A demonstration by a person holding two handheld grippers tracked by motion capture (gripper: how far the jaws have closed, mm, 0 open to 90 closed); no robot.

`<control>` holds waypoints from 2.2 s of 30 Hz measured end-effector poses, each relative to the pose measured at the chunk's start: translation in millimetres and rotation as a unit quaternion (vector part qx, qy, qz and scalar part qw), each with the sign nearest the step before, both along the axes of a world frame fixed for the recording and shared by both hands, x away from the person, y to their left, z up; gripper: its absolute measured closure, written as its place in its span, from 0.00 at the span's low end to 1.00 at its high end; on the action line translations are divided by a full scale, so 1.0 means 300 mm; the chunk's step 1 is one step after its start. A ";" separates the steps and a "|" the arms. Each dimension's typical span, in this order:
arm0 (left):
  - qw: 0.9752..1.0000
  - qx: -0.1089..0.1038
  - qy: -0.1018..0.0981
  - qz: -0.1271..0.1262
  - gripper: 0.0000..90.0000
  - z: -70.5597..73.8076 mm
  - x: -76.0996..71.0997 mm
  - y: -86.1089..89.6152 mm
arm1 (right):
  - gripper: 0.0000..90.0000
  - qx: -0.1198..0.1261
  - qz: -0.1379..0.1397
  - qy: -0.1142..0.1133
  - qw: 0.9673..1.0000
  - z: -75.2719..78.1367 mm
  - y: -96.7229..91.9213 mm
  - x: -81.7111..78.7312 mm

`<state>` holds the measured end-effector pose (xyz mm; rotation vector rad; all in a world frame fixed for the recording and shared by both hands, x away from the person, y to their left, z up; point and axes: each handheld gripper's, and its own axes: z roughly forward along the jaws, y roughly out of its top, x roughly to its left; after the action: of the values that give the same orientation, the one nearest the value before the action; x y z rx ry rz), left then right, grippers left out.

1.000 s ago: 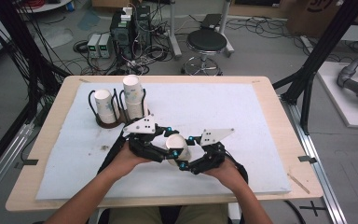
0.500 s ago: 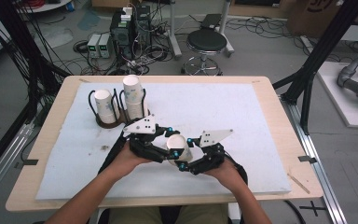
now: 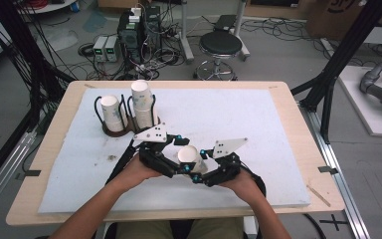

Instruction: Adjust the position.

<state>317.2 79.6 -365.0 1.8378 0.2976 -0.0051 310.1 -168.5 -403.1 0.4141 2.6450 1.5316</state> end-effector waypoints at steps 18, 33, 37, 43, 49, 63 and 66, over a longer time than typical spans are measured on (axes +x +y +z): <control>0.999 0.044 0.002 -0.023 0.18 -0.016 -0.002 0.051 | 0.38 -0.074 0.023 0.011 0.997 0.034 -0.020 0.005; 0.996 0.073 -0.009 -0.042 0.19 -0.008 -0.014 0.034 | 0.38 -0.205 0.075 -0.004 0.976 0.130 0.047 0.023; 0.996 0.081 -0.009 -0.047 0.19 -0.007 -0.016 0.030 | 0.38 -0.237 0.090 -0.008 0.967 0.151 0.072 0.028; 0.994 0.092 -0.009 -0.057 0.20 -0.013 -0.018 0.023 | 0.38 -0.274 0.100 0.002 0.956 0.168 0.103 0.028; 0.992 0.105 -0.002 -0.068 0.25 -0.019 -0.020 0.016 | 0.38 -0.302 0.111 0.016 0.947 0.168 0.131 0.033; 0.989 0.127 -0.006 -0.079 0.39 -0.029 -0.018 0.008 | 0.38 -0.340 0.120 0.030 0.932 0.161 0.163 0.029; 0.988 0.134 -0.015 -0.078 0.40 -0.030 -0.017 0.010 | 0.37 -0.341 0.118 0.029 0.932 0.161 0.162 0.030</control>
<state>312.1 82.6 -373.8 2.1232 0.1383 -0.0479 319.1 -119.9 -354.8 0.0912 3.1170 0.5372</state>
